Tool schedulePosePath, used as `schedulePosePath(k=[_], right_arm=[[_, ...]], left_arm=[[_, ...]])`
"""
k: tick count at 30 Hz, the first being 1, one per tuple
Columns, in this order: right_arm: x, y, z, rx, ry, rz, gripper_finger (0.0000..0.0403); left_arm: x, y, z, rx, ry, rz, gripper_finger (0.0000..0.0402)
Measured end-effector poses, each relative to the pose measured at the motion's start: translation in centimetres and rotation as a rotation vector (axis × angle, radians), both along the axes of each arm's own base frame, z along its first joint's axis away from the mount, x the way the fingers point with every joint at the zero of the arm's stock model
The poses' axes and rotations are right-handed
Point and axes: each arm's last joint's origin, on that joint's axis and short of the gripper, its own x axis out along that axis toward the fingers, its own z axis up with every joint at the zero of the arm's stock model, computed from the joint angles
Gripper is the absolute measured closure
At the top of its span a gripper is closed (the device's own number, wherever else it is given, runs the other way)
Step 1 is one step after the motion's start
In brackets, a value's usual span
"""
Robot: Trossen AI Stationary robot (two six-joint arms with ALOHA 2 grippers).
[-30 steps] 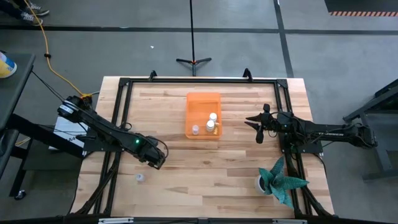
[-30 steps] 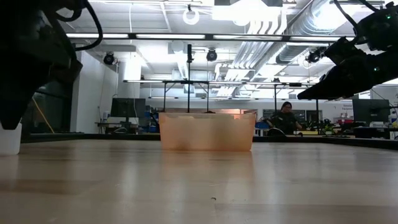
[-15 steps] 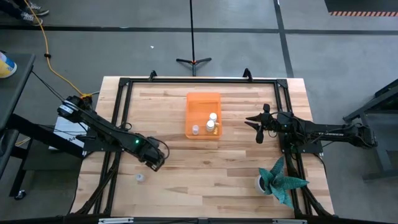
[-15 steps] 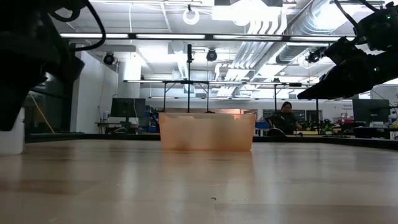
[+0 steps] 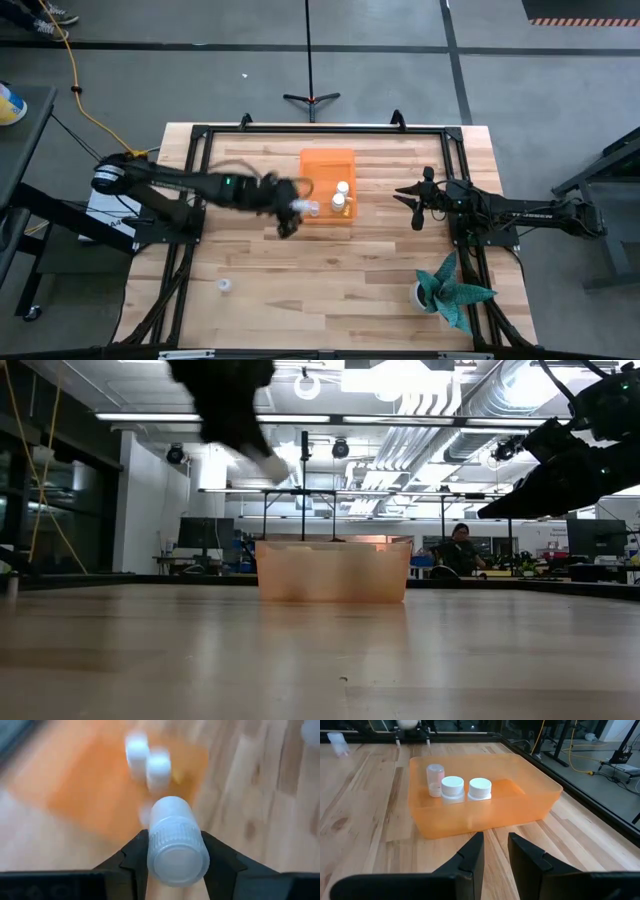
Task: Pick and place pill bottles into a basket
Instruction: Put the white medicine bottle into the orange bin
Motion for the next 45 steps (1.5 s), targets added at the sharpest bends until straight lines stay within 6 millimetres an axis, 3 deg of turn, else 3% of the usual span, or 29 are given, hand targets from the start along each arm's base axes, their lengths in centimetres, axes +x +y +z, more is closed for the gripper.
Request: schedulePosePath(k=[3, 6, 11, 15, 28, 36, 45], right_arm=[[0.0, 0.0, 0.0, 0.002, 0.0, 0.0, 0.0324], [0.0, 0.0, 0.0, 0.003, 0.001, 0.0, 0.0324], [0.0, 0.0, 0.0, 0.004, -0.002, -0.001, 0.0324], [0.0, 0.0, 0.1, 0.002, -0.007, -0.003, 0.0324], [0.0, 0.0, 0.0, 0.003, -0.003, -0.003, 0.0324], [0.0, 0.0, -0.1, 0.006, 0.011, -0.001, 0.0324], [0.0, 0.0, -0.1, 0.005, 0.012, -0.001, 0.0324]], left_arm=[[0.8, 3.1, 1.6, 0.075, -0.05, -0.047, 0.0225], [1.5, 6.2, 1.8, 0.101, -0.087, -0.053, 0.0221], [2.4, 10.6, -0.4, 0.048, -0.058, -0.054, 0.0224], [3.4, 12.5, -2.3, -0.009, 0.021, -0.065, 0.0222], [8.2, 14.5, -4.6, -0.075, 0.365, -0.097, 0.0217], [8.7, 14.7, -7.1, -0.111, 0.455, -0.115, 0.0217], [8.9, 14.7, -7.9, -0.131, 0.476, -0.113, 0.0208]])
